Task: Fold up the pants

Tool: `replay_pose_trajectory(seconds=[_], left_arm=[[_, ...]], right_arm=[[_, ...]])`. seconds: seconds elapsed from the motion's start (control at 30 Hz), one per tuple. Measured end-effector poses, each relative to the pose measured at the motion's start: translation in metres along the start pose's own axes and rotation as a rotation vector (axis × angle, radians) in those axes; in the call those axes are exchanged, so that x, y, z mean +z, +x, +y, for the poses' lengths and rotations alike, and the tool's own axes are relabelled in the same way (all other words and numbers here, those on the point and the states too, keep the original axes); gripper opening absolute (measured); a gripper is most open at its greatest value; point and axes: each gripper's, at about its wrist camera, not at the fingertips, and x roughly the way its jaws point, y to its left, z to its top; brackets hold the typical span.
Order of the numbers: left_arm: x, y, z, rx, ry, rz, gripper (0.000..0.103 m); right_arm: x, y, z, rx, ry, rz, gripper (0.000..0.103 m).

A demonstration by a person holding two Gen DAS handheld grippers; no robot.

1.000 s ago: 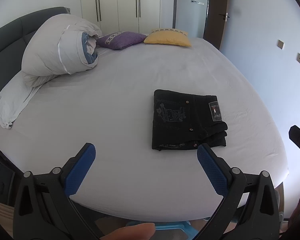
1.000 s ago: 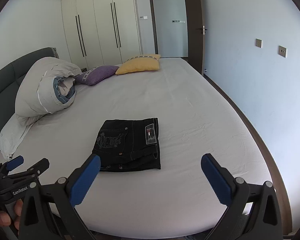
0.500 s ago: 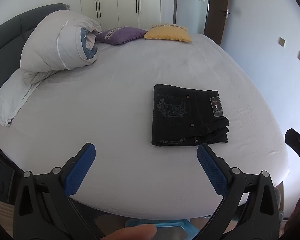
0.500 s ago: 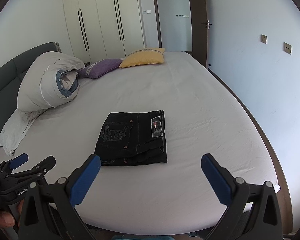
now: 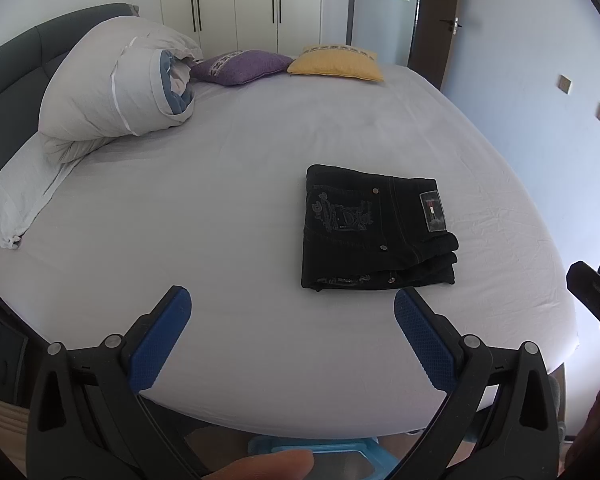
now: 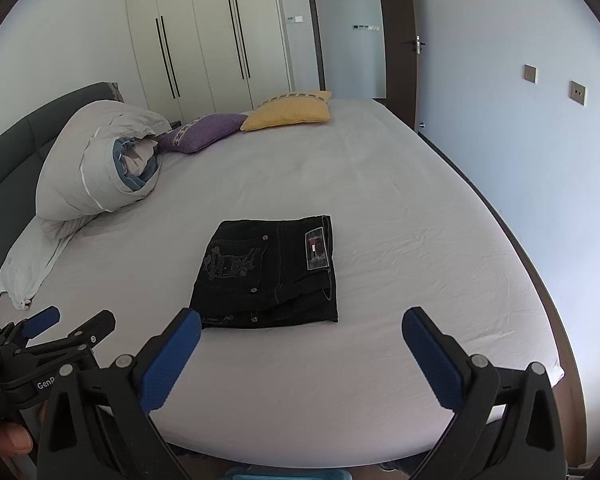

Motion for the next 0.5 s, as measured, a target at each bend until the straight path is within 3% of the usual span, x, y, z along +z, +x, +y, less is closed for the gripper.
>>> replay_pose_trajectory(seconds=[0.5], left_arm=[[0.0004,0.0004,-0.0014,-0.002,0.001,-0.001,0.103]], right_arm=[[-0.0033,-0.0013,0.0047,0.004,-0.003,0.005,0.103]])
